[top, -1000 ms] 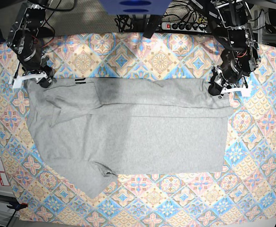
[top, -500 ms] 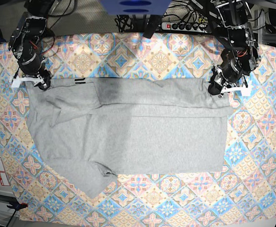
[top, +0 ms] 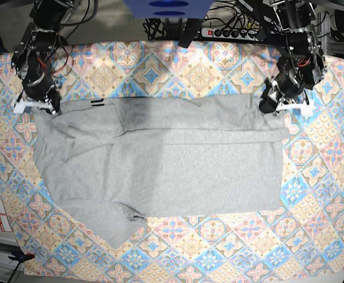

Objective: Fold the T-shirt properly
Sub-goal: 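Release the hem and lift both grippers away from the shirt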

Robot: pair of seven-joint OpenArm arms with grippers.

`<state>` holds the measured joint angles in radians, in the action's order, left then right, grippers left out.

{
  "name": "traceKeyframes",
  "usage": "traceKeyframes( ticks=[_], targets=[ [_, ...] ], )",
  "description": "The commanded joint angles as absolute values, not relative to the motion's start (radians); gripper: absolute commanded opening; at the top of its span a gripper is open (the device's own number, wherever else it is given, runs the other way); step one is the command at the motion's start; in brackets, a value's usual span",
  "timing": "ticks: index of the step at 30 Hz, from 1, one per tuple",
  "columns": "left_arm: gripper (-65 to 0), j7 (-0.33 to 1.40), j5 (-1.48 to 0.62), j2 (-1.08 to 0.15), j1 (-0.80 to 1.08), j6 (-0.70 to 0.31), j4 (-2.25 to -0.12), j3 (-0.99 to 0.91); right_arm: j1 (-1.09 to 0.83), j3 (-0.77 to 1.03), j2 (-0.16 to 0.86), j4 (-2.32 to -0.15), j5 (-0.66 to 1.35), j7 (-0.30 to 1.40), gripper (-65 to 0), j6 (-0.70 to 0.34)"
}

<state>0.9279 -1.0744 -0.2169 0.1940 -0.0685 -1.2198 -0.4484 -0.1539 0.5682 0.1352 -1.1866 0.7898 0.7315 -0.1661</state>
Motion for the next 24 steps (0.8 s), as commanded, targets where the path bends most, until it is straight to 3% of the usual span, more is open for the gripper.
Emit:
traceKeyframes(
  ticks=[1,11,17,24],
  targets=[
    [-65.0,0.937,-1.033,-0.231,0.211,-0.045,-1.224,-0.452,-0.185,0.59,0.142,-1.19,0.768,0.762,-64.9,-0.151],
    [-65.0,0.937,-1.04,-0.26,0.348,-0.047,-1.28,-0.452,-0.337,0.644,0.142,-1.196,0.768,0.762,-65.0,-0.154],
    [-65.0,0.943,-1.033,-0.26,0.449,-0.047,-1.363,-0.45,-0.415,0.641,0.14,-1.305,0.768,0.762,-65.0,-0.268],
    [-65.0,0.943,-1.036,-0.285,0.521,-0.047,-1.405,-0.45,-0.492,0.642,0.137,-1.36,0.768,0.759,-65.0,-0.272]
  ],
)
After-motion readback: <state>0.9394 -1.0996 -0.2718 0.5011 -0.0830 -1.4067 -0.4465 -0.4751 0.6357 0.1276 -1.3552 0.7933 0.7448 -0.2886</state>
